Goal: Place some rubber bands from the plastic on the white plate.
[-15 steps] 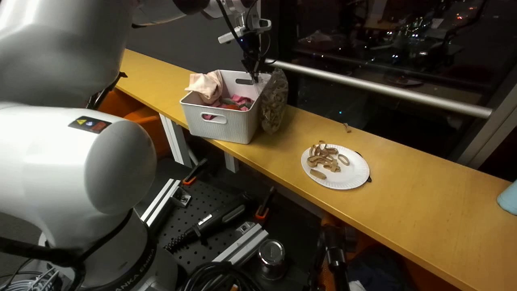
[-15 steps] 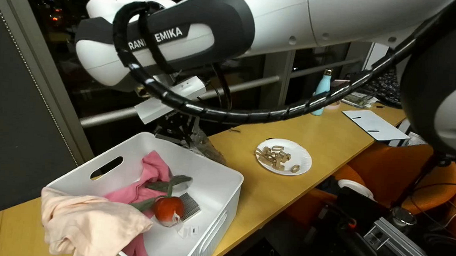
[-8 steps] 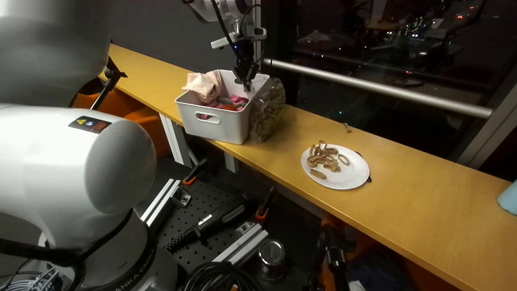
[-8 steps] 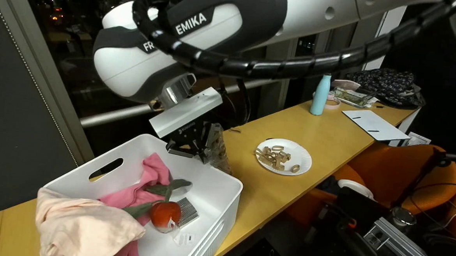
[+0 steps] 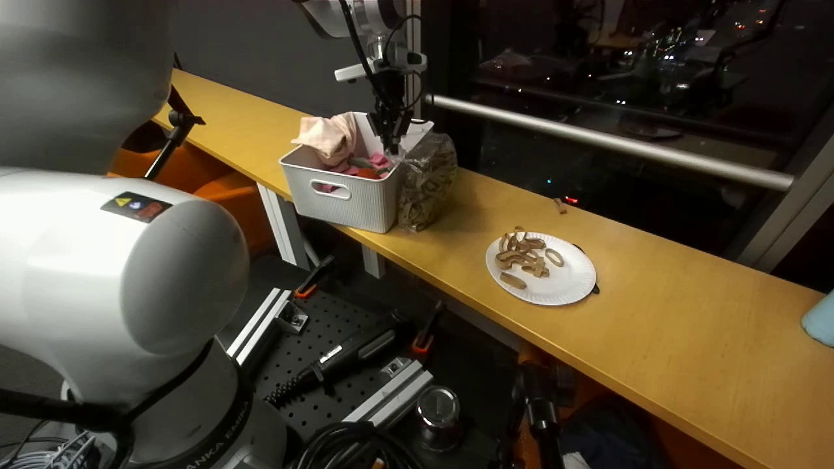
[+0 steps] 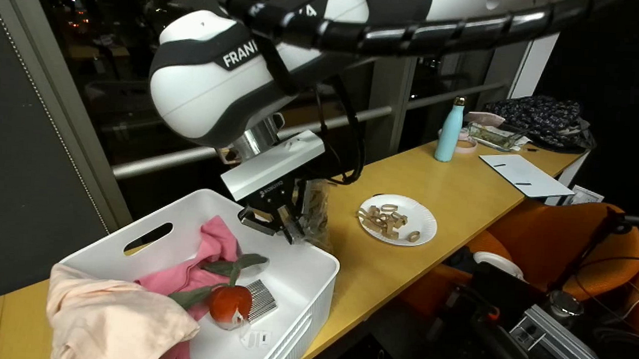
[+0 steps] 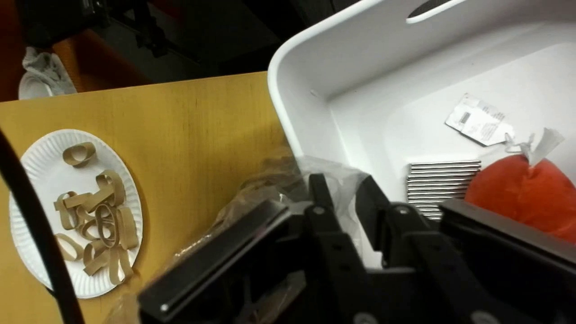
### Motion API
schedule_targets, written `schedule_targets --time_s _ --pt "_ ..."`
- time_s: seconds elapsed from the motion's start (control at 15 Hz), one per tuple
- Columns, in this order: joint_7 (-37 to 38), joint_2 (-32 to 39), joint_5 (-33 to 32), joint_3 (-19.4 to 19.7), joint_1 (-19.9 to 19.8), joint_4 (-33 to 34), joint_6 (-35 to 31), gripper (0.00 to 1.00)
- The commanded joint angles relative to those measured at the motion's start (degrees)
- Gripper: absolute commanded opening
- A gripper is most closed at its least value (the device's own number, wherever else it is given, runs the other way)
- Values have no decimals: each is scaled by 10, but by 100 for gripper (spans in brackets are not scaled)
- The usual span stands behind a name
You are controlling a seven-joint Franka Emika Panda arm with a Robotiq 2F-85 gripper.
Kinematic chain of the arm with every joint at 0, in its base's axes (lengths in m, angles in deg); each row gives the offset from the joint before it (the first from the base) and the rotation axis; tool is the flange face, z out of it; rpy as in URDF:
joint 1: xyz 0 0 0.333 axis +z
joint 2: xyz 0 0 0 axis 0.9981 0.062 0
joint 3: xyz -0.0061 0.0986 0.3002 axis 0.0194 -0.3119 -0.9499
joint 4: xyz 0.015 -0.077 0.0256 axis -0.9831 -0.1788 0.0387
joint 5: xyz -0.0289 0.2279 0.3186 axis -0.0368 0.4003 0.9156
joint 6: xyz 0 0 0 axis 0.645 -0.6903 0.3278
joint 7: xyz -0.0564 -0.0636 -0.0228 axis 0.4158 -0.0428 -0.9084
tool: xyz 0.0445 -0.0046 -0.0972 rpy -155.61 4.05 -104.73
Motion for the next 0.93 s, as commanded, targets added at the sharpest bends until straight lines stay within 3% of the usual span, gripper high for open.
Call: schedule_targets --time_s 0.0,0.4,0.87 --pt "2 -29 -4 -25 -19 -35 -21 55" --pt "-14 -22 6 -43 -34 -33 -45 100" --pt "-21 -19 8 -52 -41 -25 -55 100"
